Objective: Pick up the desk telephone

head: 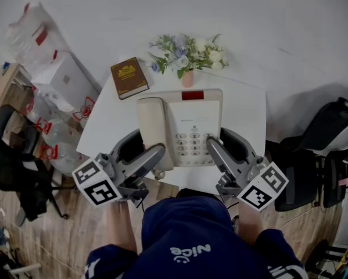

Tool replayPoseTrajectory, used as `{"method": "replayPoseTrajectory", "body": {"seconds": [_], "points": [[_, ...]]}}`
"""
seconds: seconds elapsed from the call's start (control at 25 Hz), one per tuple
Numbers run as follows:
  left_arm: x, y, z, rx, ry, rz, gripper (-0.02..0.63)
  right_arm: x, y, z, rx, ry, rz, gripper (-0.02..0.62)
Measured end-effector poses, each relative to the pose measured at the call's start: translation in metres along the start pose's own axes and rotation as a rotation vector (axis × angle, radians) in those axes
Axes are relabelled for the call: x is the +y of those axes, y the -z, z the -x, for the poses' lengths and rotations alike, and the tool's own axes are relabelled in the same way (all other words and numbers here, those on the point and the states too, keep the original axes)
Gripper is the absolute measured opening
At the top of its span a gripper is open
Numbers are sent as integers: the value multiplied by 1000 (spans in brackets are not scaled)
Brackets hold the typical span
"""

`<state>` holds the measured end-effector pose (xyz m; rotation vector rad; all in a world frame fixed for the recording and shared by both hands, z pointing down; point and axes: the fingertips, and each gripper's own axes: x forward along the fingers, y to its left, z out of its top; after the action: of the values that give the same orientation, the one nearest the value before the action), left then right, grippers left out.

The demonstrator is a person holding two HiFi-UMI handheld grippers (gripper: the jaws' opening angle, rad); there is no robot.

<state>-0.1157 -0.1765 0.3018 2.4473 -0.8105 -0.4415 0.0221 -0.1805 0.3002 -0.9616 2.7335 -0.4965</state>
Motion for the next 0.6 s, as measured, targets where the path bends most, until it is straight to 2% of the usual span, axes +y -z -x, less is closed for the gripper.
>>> {"method": "replayPoseTrajectory", "body": {"seconds": [0.6], "points": [[-34,-49,5,-72,36,-151,322,28,-43,-7,-115,-66,81,172]]}}
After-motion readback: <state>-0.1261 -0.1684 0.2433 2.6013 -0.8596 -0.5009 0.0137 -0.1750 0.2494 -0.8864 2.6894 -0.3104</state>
